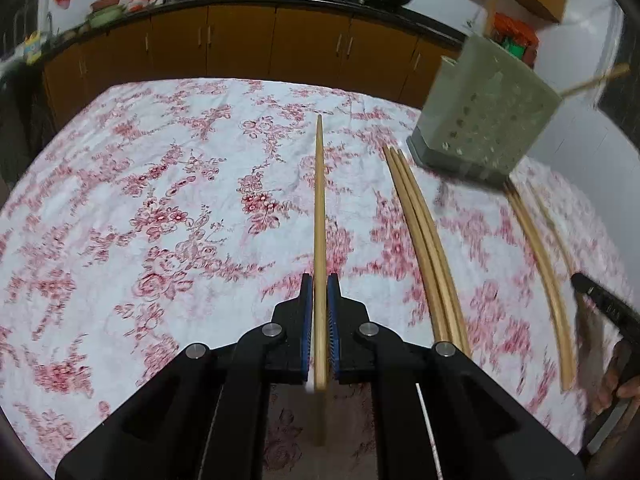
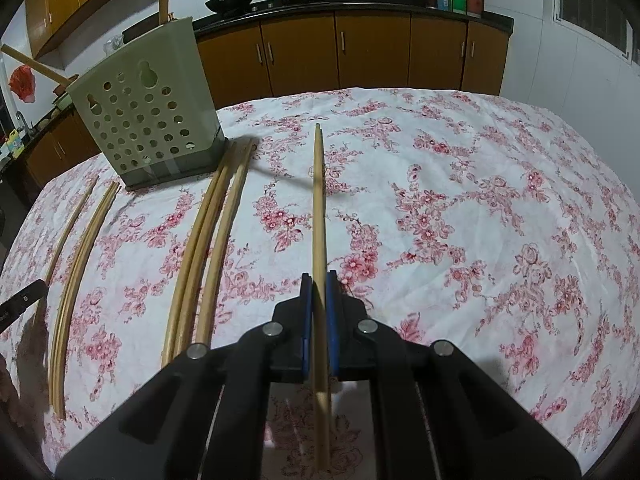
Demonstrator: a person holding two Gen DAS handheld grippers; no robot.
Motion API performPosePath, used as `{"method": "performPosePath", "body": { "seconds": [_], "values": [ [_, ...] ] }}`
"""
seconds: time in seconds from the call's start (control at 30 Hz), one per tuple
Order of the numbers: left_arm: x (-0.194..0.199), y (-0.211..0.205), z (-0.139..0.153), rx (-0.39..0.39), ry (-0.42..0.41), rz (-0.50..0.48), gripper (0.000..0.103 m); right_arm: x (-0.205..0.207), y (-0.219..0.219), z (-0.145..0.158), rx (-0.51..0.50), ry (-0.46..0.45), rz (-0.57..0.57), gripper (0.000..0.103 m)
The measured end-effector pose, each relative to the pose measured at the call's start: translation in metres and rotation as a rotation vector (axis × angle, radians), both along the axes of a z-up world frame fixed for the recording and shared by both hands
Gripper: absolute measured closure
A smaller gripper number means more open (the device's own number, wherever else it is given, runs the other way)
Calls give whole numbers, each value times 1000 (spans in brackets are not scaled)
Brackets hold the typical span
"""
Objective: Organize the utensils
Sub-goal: 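Lift the chopstick upright with the right tool over the green holder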
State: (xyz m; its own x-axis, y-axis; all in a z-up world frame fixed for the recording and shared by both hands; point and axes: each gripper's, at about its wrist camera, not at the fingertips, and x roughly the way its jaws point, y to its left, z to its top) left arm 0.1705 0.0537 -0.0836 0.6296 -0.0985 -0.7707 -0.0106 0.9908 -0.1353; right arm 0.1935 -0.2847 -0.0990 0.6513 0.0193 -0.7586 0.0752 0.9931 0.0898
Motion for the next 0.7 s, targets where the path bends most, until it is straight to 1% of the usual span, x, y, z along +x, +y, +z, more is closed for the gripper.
{"method": "performPosePath", "body": {
  "seconds": [0.03,0.07,0.27,0.37,0.4,0.53,0.63,0.7],
  "values": [
    [-4,-3,0,21,1,-10,94,-3,0,0,-2,0,5,94],
    [-7,-3,0,25,0,-16,94,-7,0,0,-2,-1,9,94],
    [-13,-3,0,28,0,-27,95,-10,-1,2,6,2,10,95],
    [-14,-3,5,39,-3,-30,95,-14,-5,14,15,-36,3,95],
    [-14,-2,10,36,-17,-28,95,-17,-7,25,15,-70,-3,95],
    [-19,4,44,21,-120,-14,95,-25,-15,64,19,-189,-23,95],
    [-22,11,77,-20,-217,4,95,-33,-19,91,23,-276,-36,95],
    [-22,14,94,-39,-264,11,95,-36,-21,106,25,-322,-41,95]
  ]
}}
